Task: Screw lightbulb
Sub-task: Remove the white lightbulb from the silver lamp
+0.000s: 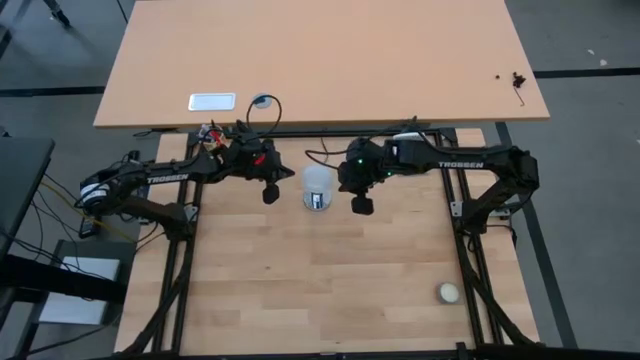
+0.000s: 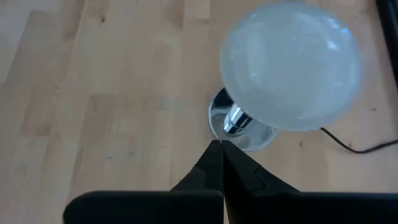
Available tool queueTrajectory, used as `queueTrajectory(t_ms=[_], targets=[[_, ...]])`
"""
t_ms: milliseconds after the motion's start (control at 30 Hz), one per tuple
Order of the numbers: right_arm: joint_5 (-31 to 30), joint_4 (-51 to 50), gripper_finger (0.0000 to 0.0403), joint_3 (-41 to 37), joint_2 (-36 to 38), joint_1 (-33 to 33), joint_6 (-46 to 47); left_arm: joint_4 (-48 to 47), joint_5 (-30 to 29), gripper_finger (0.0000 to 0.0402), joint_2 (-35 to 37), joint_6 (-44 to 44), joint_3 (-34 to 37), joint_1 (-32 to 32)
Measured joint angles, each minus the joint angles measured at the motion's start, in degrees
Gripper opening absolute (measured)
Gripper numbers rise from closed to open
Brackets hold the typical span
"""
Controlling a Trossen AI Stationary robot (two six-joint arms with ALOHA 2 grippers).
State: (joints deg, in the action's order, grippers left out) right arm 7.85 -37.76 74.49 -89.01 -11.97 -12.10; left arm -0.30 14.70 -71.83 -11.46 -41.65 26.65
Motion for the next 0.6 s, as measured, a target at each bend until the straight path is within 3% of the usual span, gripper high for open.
queueTrajectory(t_ms=[600], targets=[[1.4, 5.1, 0.0009, -7.2, 0.0, 2.7, 1.9, 2.7, 0.0, 0.0000, 0.3, -0.3, 0.0, -0.1]])
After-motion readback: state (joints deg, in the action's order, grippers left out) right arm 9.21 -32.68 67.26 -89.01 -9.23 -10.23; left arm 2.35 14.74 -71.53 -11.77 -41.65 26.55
